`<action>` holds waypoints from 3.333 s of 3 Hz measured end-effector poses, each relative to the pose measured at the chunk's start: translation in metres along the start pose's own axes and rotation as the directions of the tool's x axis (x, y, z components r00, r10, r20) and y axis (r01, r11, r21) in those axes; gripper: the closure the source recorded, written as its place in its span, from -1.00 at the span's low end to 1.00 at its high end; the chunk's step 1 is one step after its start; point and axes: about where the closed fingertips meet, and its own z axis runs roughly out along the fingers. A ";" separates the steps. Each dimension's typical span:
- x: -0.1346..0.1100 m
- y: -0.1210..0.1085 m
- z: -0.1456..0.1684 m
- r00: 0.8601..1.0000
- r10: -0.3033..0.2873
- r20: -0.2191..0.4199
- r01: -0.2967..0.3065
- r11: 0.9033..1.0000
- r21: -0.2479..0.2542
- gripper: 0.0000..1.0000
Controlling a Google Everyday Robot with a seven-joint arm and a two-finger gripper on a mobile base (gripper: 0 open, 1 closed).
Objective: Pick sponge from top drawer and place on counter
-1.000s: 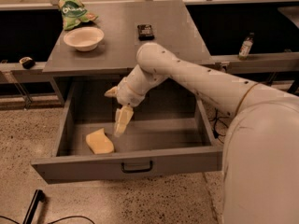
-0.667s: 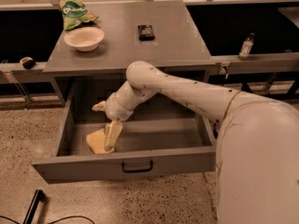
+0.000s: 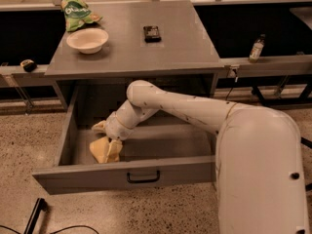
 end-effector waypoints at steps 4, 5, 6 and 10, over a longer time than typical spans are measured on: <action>-0.020 -0.002 -0.041 0.997 0.045 -0.061 -0.041 0.997 0.062 0.65; -0.043 0.002 -0.116 0.992 -0.077 0.096 0.058 0.981 0.185 1.00; -0.058 0.009 -0.194 0.966 -0.221 0.133 0.179 0.945 0.273 1.00; -0.066 -0.046 -0.355 0.998 -0.041 0.041 0.022 0.917 0.397 1.00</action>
Offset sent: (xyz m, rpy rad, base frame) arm -0.0015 -0.0164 0.0172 -0.2210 0.0078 -0.0477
